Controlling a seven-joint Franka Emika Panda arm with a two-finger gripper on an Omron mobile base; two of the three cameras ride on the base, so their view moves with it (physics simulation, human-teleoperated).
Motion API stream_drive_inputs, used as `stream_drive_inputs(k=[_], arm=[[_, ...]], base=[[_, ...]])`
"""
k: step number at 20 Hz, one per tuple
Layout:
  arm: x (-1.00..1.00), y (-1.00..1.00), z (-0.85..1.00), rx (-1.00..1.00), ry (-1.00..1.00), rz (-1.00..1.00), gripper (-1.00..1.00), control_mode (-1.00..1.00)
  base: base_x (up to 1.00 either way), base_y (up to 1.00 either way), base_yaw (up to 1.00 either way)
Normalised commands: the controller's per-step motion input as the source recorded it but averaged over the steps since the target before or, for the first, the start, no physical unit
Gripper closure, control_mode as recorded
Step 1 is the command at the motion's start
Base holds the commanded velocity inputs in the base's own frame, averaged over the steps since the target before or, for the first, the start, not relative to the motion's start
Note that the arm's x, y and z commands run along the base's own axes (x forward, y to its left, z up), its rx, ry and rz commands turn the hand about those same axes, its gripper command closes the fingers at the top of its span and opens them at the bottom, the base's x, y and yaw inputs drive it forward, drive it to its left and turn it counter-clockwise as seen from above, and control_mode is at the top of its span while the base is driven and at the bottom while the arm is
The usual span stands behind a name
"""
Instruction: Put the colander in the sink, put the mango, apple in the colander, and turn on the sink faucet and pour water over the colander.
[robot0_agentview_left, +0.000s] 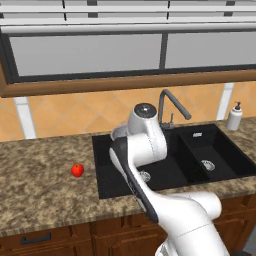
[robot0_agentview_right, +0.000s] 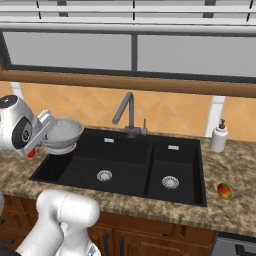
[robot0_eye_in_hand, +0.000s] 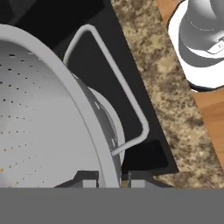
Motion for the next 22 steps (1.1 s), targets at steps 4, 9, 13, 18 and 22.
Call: stream_drive_inputs(k=[4,9,13,18,22], arm=[[0.15,-0.32,-0.02,0.07,0.14,-0.52,1.00,-1.00],[0.58,0.02,-0.16,0.01,0.09,-0.40,1.00,-1.00],[0.82,0.00,-0.17,0.00,0.01,-0.47,1.00,-1.00],[0.78,0.00,-0.29,0.00,0.04,-0.51,1.00,-1.00],[0.53,0.08,-0.55,0.00,0.00,-0.53,1.00,-1.00]], base=[[0.00,0.00,0.00],[0.00,0.00,0.00],[0.00,0.00,0.00],[0.00,0.00,0.00],[0.00,0.00,0.00]])
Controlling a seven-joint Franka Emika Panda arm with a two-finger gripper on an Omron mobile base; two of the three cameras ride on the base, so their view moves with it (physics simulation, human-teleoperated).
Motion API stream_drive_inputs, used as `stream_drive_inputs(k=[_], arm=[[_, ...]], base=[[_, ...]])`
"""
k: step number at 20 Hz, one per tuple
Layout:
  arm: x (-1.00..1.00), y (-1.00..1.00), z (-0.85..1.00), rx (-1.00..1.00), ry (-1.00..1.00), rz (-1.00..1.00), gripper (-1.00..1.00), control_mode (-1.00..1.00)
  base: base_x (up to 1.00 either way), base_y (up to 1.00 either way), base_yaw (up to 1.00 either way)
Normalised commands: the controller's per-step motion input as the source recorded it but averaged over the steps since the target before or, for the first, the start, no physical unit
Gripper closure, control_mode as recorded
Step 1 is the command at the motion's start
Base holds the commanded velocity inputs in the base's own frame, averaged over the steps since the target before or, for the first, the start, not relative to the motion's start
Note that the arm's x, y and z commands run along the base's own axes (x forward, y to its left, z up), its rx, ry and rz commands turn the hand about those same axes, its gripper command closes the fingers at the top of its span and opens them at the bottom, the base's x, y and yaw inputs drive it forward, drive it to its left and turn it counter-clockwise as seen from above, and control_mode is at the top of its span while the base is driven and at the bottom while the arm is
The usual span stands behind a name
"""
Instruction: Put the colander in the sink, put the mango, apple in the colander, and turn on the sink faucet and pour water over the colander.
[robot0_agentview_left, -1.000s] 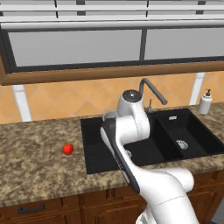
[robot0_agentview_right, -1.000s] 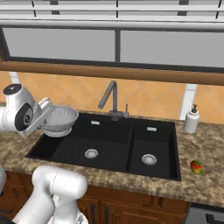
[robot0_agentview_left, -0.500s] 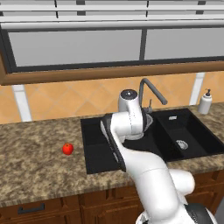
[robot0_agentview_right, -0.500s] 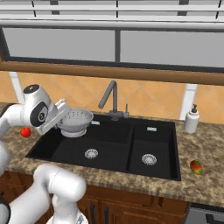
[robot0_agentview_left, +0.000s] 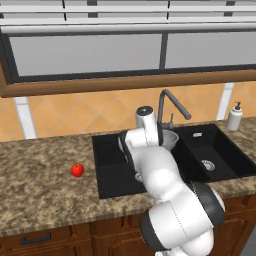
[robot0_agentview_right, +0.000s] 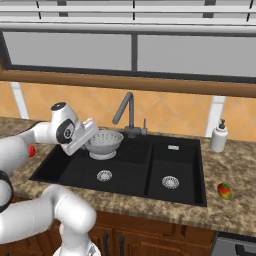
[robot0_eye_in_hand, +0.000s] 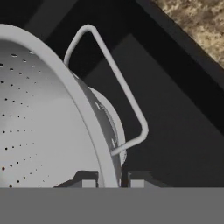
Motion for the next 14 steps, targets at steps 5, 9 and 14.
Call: stream_drive_inputs(k=[5,9,14], arm=[[0.19,0.10,-0.57,0.00,0.00,-0.55,1.00,-1.00],[0.00,0.06,-0.58,0.00,0.00,-0.57,1.00,-1.00],[0.32,0.03,-0.43,0.00,-0.07,-0.49,1.00,-1.00]], base=[[0.00,0.00,0.00],[0.00,0.00,0.00],[0.00,0.00,0.00]])
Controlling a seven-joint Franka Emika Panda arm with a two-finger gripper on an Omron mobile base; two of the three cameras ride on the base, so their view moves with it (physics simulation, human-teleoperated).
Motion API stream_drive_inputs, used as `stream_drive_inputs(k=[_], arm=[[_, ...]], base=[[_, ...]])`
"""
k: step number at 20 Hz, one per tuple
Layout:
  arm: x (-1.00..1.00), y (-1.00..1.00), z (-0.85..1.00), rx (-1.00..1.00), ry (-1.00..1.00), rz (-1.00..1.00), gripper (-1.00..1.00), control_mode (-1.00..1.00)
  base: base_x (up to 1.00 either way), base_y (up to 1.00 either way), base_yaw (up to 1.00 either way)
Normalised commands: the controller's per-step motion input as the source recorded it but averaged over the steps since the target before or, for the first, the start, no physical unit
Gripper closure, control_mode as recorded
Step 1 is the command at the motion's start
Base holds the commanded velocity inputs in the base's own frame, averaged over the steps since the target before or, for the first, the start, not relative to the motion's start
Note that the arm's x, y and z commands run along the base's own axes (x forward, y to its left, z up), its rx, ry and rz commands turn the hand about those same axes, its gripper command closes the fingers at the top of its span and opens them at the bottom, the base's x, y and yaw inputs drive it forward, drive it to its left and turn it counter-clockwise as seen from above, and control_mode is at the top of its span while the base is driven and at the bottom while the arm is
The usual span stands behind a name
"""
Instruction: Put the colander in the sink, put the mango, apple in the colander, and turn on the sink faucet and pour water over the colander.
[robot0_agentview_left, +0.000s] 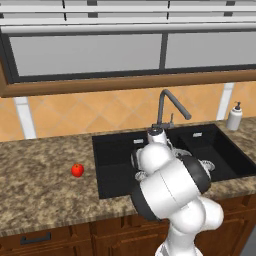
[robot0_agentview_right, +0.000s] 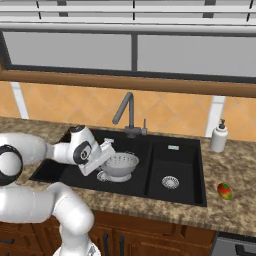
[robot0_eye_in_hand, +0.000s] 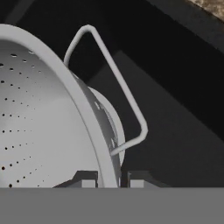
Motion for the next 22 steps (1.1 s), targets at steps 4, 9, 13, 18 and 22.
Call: stream_drive_inputs(k=[4,9,13,18,22], arm=[[0.59,0.15,-0.33,0.00,-0.09,-0.29,1.00,-1.00],[0.54,0.19,-0.34,0.00,-0.08,-0.23,1.00,-1.00],[0.52,0.13,-0.42,0.00,-0.07,-0.23,1.00,-1.00],[0.54,0.20,-0.49,0.00,-0.05,-0.22,1.00,-1.00],[0.51,0.30,-0.50,0.00,-0.05,-0.21,1.00,-1.00]], base=[[0.00,0.00,0.00],[0.00,0.00,0.00],[0.00,0.00,0.00],[0.00,0.00,0.00],[0.00,0.00,0.00]])
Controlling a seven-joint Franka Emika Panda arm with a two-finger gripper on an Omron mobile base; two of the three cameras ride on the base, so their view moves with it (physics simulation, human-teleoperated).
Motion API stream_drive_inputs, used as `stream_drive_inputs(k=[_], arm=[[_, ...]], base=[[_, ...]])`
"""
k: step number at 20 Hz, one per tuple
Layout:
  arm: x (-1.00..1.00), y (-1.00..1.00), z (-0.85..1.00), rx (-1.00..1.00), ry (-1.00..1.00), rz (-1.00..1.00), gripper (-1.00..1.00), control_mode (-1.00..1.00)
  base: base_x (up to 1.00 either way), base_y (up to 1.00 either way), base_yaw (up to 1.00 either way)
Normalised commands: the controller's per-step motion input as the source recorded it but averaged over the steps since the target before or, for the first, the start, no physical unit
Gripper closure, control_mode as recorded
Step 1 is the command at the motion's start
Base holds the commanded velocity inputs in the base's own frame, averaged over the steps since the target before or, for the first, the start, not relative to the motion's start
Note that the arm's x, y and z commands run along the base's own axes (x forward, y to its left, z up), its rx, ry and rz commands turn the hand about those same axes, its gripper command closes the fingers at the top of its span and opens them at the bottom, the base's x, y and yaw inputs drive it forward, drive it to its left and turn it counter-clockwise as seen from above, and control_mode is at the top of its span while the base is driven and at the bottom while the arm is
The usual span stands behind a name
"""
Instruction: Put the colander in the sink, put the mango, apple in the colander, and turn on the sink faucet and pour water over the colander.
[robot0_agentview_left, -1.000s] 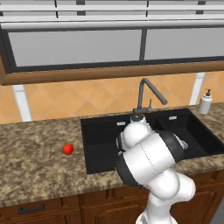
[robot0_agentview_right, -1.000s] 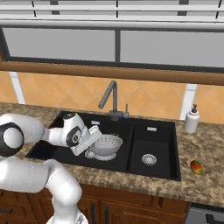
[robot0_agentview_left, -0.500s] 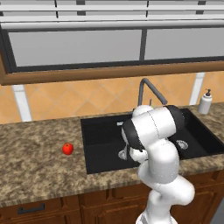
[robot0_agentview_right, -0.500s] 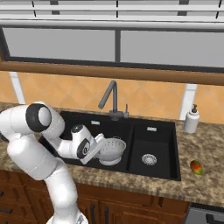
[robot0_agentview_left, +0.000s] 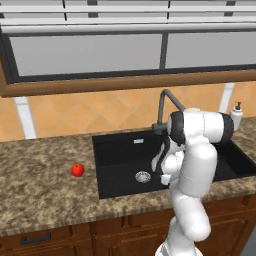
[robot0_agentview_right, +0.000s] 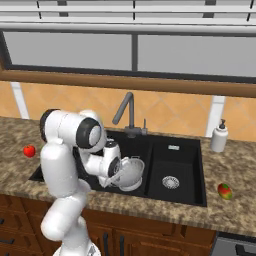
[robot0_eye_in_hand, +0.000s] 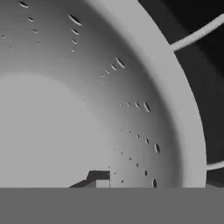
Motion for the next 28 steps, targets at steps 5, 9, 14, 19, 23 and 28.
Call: stream_drive_inputs(k=[5,9,14,19,23,28], arm=[[0.12,0.45,-0.35,0.00,-0.07,-0.19,1.00,-1.00],[0.00,0.60,-0.34,0.00,-0.07,-0.20,1.00,-1.00],[0.00,0.50,-0.38,-0.01,-0.01,-0.22,1.00,-1.00],[0.00,0.10,-0.30,0.00,-0.01,-0.22,-1.00,-1.00],[0.00,0.00,-0.03,0.00,-0.06,-0.22,-1.00,-1.00],[0.00,0.00,0.02,0.00,-0.12,-0.21,-1.00,-1.00]], base=[[0.00,0.00,0.00],[0.00,0.00,0.00],[0.00,0.00,0.00],[0.00,0.00,0.00],[0.00,0.00,0.00],[0.00,0.00,0.00]])
